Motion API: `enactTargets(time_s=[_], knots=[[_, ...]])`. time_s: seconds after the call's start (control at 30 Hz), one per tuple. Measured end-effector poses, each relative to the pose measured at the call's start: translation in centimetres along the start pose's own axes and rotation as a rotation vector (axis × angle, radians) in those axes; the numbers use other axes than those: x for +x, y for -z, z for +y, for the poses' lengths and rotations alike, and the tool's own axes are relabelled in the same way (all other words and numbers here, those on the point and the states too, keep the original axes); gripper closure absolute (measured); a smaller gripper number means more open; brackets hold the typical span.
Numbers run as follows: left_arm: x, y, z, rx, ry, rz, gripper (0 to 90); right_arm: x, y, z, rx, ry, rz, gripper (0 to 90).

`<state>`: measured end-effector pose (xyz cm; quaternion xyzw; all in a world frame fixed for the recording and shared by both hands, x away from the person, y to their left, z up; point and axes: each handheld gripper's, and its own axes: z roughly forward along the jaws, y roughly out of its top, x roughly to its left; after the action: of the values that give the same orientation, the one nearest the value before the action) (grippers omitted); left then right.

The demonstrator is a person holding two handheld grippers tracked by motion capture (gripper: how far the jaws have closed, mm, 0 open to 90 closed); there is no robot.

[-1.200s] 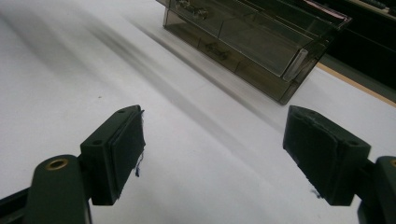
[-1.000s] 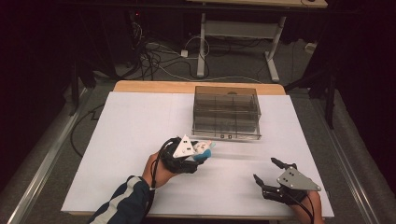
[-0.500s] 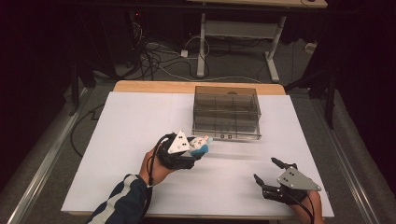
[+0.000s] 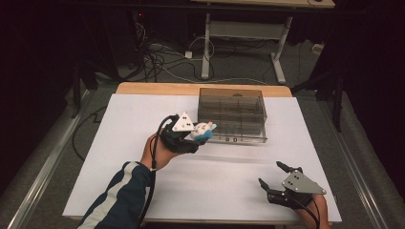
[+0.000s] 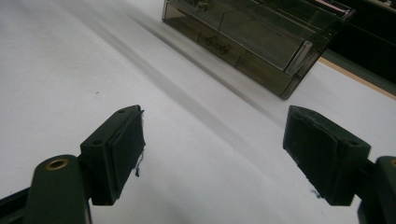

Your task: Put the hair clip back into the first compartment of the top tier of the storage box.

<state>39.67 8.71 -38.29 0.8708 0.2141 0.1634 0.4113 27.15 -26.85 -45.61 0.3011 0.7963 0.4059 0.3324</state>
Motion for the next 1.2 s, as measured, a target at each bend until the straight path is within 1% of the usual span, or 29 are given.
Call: enactTargets(time_s=[0.03,0.07,0.1,0.17,0.2,0.23,0.27,0.33,0.43,0.5,0.53,0.57,0.6,0.63,0.77,0.8,0.87,0.9,1.03,1.17,1.2], knots=[[0.2,-0.3,0.3,0.013,-0.007,0.003,40.4,0.0,0.0,0.0,-0.001,0.003,0.000,21.2],[0.2,-0.3,0.3,0.013,-0.007,0.003,40.4,0.0,0.0,0.0,-0.001,0.003,0.000,21.2],[0.3,-0.7,0.6,0.027,-0.012,0.002,40.4,0.0,0.0,0.0,-0.001,0.003,0.000,21.2],[0.7,-1.5,1.1,0.055,-0.007,-0.005,40.4,-0.1,0.0,-0.1,0.000,-0.001,0.001,21.2],[1.0,-2.2,1.5,0.075,0.001,-0.015,40.3,0.0,0.0,-0.1,0.000,0.002,0.000,21.2],[1.0,-2.2,1.5,0.075,0.001,-0.015,40.2,0.0,0.0,-0.1,0.000,0.002,0.000,21.2],[1.3,-2.7,1.8,0.082,0.004,-0.011,40.1,-0.1,0.0,-0.1,-0.002,0.000,0.001,21.2],[1.7,-3.3,2.0,0.088,0.030,-0.025,40.0,-0.1,0.0,-0.1,-0.002,0.000,0.000,21.2],[2.0,-4.2,2.2,0.108,0.051,-0.020,39.8,-0.2,0.1,-0.1,-0.002,0.000,-0.002,21.2],[2.1,-4.5,2.2,0.118,0.050,-0.024,39.7,-0.2,0.1,-0.1,-0.002,0.002,-0.001,21.2],[2.1,-4.9,2.1,0.107,0.075,-0.024,39.0,-0.2,0.1,-0.1,-0.004,0.001,-0.001,21.2],[2.1,-4.9,2.1,0.107,0.075,-0.024,39.0,-0.2,0.1,-0.1,-0.004,0.001,-0.001,21.2],[2.3,-5.2,2.1,0.110,0.087,-0.025,39.0,-0.2,0.1,-0.1,-0.002,-0.004,-0.002,21.2],[2.3,-5.2,2.1,0.110,0.087,-0.025,38.9,-0.3,0.1,-0.1,-0.004,-0.003,-0.002,21.2],[2.2,-5.2,2.1,0.110,0.094,-0.001,36.9,-0.2,0.2,-0.1,-0.006,0.001,-0.003,21.2],[2.3,-5.3,2.1,0.115,0.096,0.005,35.1,-0.3,0.2,-0.1,-0.006,-0.002,-0.003,21.2],[2.4,-5.4,2.0,0.114,0.102,0.008,34.4,-0.3,0.1,-0.2,-0.002,-0.005,-0.002,21.2],[2.4,-5.4,2.0,0.114,0.102,0.008,32.7,-0.3,0.1,-0.2,-0.002,-0.005,-0.002,21.2],[2.4,-5.4,2.1,0.116,0.101,0.012,30.5,-0.3,0.1,-0.1,-0.002,-0.005,0.000,21.2],[2.2,-5.2,2.2,0.111,0.089,0.006,30.5,-0.3,0.1,-0.2,0.000,-0.005,0.000,21.2],[2.2,-5.1,2.3,0.103,0.090,0.008,30.5,-0.3,0.1,-0.2,0.000,-0.005,0.000,21.2]])
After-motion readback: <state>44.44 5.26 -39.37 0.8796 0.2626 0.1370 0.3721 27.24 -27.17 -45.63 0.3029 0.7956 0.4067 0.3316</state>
